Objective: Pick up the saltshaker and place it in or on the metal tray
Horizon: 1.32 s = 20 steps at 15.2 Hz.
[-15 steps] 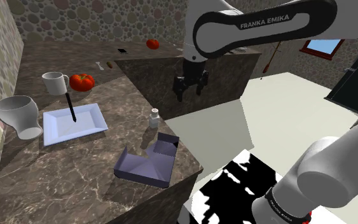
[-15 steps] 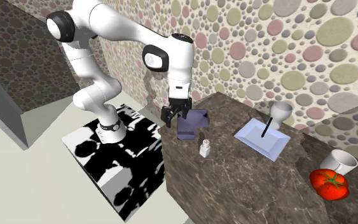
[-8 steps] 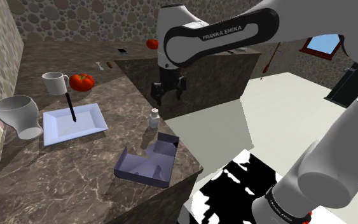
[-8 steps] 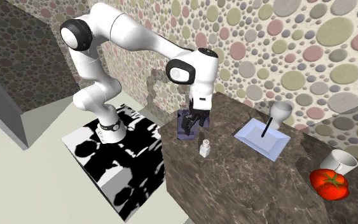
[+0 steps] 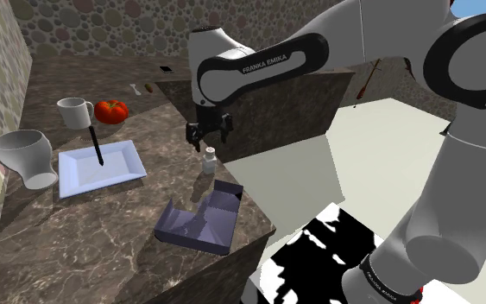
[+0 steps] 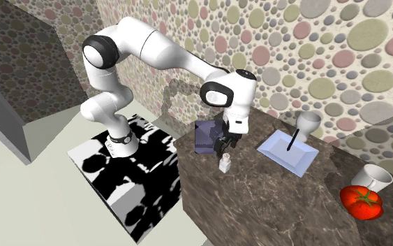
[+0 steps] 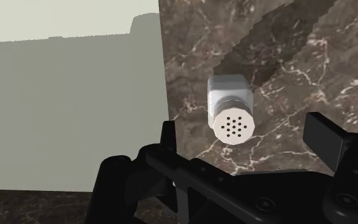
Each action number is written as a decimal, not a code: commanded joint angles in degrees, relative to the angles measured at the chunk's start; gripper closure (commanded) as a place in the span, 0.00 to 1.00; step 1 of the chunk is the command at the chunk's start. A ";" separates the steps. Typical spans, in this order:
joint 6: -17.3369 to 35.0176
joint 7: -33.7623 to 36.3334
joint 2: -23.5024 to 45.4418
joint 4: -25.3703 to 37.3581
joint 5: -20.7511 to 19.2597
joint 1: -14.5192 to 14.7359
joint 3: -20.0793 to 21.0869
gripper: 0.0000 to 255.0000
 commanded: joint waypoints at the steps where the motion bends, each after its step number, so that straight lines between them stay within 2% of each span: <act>1: 1.36 0.31 0.68 -0.71 -0.33 0.04 -0.09 0.00; 4: 3.81 0.66 1.66 -2.23 -0.86 -0.02 -0.32 0.00; 12: 3.80 0.65 1.66 -2.23 -0.86 -0.02 -0.32 0.00; 13: 3.80 0.65 1.66 -2.23 -0.86 -0.02 -0.32 1.00; 20: 3.81 0.66 1.66 -2.24 -0.86 -0.01 -0.32 1.00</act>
